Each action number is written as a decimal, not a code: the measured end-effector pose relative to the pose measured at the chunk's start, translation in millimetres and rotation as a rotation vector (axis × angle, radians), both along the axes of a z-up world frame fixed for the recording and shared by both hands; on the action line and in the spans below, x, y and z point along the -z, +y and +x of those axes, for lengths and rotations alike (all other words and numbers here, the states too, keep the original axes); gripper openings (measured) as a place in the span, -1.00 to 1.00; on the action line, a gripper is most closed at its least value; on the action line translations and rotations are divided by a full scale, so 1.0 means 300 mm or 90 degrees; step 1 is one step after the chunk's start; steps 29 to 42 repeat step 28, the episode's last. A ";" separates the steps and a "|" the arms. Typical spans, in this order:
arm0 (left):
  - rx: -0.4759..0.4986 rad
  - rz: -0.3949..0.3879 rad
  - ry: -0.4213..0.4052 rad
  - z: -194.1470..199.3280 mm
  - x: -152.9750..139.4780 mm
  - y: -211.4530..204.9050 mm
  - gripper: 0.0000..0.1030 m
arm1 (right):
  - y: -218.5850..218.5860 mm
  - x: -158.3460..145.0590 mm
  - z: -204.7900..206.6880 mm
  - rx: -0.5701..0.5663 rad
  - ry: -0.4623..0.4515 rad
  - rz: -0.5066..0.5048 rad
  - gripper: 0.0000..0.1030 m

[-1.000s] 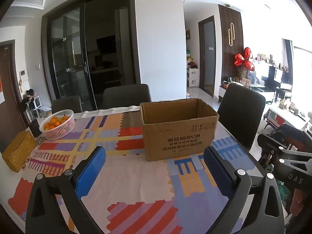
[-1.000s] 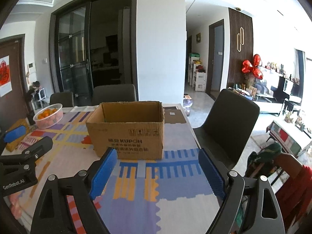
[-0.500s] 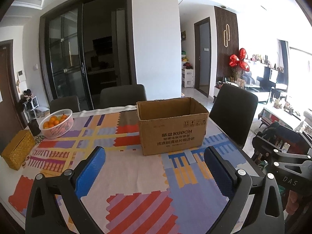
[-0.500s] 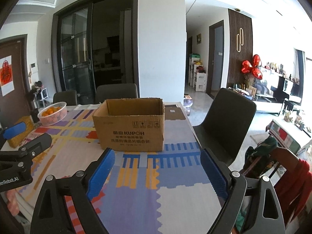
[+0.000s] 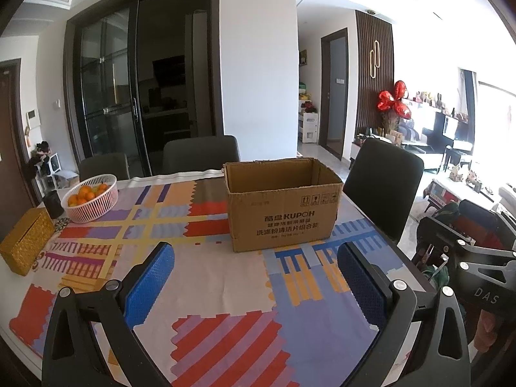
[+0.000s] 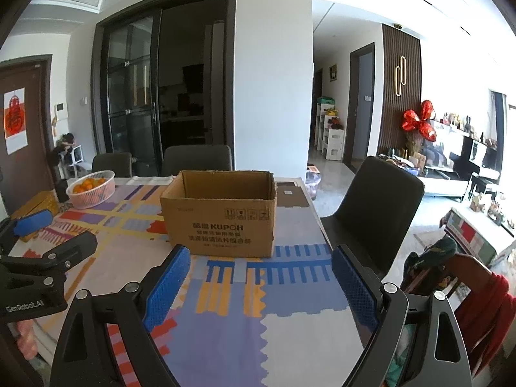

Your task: Organize snacks

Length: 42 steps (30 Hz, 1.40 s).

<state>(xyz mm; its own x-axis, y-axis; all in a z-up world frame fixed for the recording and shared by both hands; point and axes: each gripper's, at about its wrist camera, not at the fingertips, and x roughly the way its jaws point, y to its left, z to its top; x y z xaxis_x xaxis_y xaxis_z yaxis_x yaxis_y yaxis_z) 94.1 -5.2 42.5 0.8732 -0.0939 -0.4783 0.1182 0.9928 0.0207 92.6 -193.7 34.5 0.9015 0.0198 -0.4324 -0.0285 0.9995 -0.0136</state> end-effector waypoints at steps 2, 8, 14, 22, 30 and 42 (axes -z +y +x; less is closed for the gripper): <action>0.001 -0.002 0.000 0.003 0.001 0.001 1.00 | 0.000 0.001 0.001 0.001 0.001 -0.001 0.75; 0.003 -0.004 0.004 0.007 0.008 0.000 1.00 | -0.003 0.004 0.002 0.000 0.003 0.001 0.75; 0.003 -0.004 0.005 0.007 0.009 0.000 1.00 | -0.008 0.011 0.000 -0.002 0.007 0.001 0.75; -0.001 -0.004 0.007 0.010 0.013 -0.002 1.00 | -0.008 0.024 0.004 -0.002 0.013 0.004 0.75; -0.002 -0.004 0.008 0.016 0.020 -0.001 1.00 | -0.006 0.031 0.007 0.000 0.013 -0.001 0.75; -0.002 -0.004 0.008 0.016 0.020 -0.001 1.00 | -0.006 0.031 0.007 0.000 0.013 -0.001 0.75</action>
